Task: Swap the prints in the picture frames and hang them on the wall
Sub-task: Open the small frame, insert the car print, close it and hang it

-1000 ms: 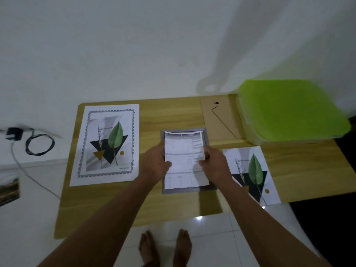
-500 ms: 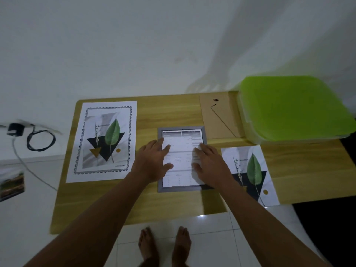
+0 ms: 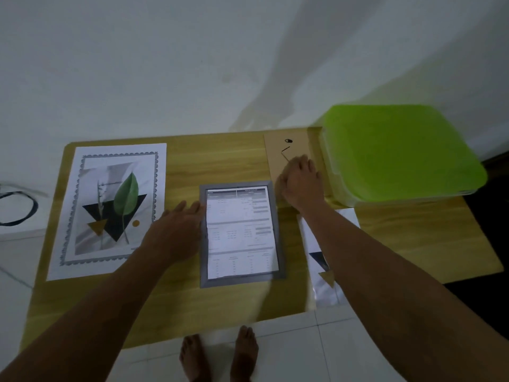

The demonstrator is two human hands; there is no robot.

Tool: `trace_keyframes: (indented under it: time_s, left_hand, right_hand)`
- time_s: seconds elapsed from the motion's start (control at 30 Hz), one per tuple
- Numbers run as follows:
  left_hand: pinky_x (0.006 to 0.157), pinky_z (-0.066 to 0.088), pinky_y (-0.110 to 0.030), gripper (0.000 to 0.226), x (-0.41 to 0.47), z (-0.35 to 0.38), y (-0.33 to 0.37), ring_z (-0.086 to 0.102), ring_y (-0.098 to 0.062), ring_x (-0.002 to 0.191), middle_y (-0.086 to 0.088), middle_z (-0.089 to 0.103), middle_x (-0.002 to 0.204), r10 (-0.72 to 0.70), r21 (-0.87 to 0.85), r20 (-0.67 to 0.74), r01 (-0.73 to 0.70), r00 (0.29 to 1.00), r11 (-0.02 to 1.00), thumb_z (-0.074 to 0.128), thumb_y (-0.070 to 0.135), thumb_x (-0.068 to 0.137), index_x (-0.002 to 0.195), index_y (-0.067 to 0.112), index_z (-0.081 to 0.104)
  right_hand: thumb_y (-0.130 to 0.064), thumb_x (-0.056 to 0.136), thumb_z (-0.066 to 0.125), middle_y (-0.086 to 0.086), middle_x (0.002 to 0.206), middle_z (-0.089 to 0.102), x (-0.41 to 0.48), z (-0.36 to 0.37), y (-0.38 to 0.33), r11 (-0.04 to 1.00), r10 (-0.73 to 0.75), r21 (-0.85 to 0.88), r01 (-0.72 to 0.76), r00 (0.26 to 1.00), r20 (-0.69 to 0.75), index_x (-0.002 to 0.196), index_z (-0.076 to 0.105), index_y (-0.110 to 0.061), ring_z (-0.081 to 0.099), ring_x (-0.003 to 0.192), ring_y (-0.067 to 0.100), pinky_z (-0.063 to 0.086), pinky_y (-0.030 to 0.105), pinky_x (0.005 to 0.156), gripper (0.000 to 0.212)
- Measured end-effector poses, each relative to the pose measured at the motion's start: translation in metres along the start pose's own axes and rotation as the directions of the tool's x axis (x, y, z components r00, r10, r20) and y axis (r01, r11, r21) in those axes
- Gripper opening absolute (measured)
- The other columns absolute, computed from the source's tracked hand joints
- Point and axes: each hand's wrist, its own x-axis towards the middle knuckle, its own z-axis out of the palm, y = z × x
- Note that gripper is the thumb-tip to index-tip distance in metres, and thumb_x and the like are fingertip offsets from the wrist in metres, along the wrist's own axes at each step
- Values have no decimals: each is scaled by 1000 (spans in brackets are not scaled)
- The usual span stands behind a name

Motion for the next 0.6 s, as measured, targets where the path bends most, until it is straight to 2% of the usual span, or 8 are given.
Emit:
trace_keyframes:
  time_s: [0.1, 0.17, 0.23, 0.3, 0.47, 0.6]
  left_hand:
    - [115, 31, -48, 68, 4, 4, -7, 21, -31, 147, -8, 20, 161, 13, -26, 44, -11, 999, 1000, 42, 37, 97, 154, 12, 14]
    - [115, 31, -47, 70, 6, 9, -13, 22, -30, 146, -9, 23, 159, 16, -46, 59, -13, 998, 999, 38, 44, 94, 153, 11, 19]
    - [116, 30, -46, 71, 5, 8, -12, 21, -31, 147, -10, 23, 159, 16, -38, 79, -13, 997, 999, 38, 45, 95, 152, 9, 20]
    - [115, 29, -45, 73, 5, 1, -6, 19, -31, 147, -8, 20, 160, -19, -46, 86, 23, 996, 999, 49, 40, 96, 154, 10, 16]
    - [112, 36, -43, 77, 6, -5, -4, 22, -29, 146, -8, 22, 160, -10, -52, 88, 15, 996, 999, 56, 39, 94, 153, 9, 16]
    - [111, 34, -39, 76, 6, -6, -3, 23, -29, 145, -9, 24, 159, 5, -44, 88, -1, 996, 999, 56, 37, 95, 153, 9, 17]
  right_hand:
    - [-20, 98, 45, 17, 144, 41, 17, -5, 0, 997, 79, 2, -79, 997, -15, 146, 30, -2, 39, 132, 35, 41, 49, 104, 54]
    - [-14, 95, 51, 16, 139, 43, 26, -8, 1, 993, 122, -7, -122, 992, -21, 142, 37, -2, 43, 127, 35, 44, 46, 100, 51]
    - [-18, 94, 54, 16, 135, 44, 32, -10, 2, 987, 163, 0, -163, 986, -24, 134, 46, -3, 44, 124, 34, 43, 46, 98, 43]
    - [-24, 96, 51, 15, 132, 44, 36, -12, 5, 983, 183, 25, -182, 983, -31, 127, 51, -4, 44, 122, 34, 42, 47, 97, 37]
    - [-35, 96, 55, 15, 124, 53, 42, -22, 8, 985, 107, 142, -100, 993, -42, 120, 52, -2, 54, 115, 33, 48, 43, 92, 41]
    - [-33, 94, 60, 17, 115, 63, 38, -33, 6, 985, 83, 156, -69, 993, -84, 118, 51, -1, 61, 107, 34, 45, 35, 73, 40]
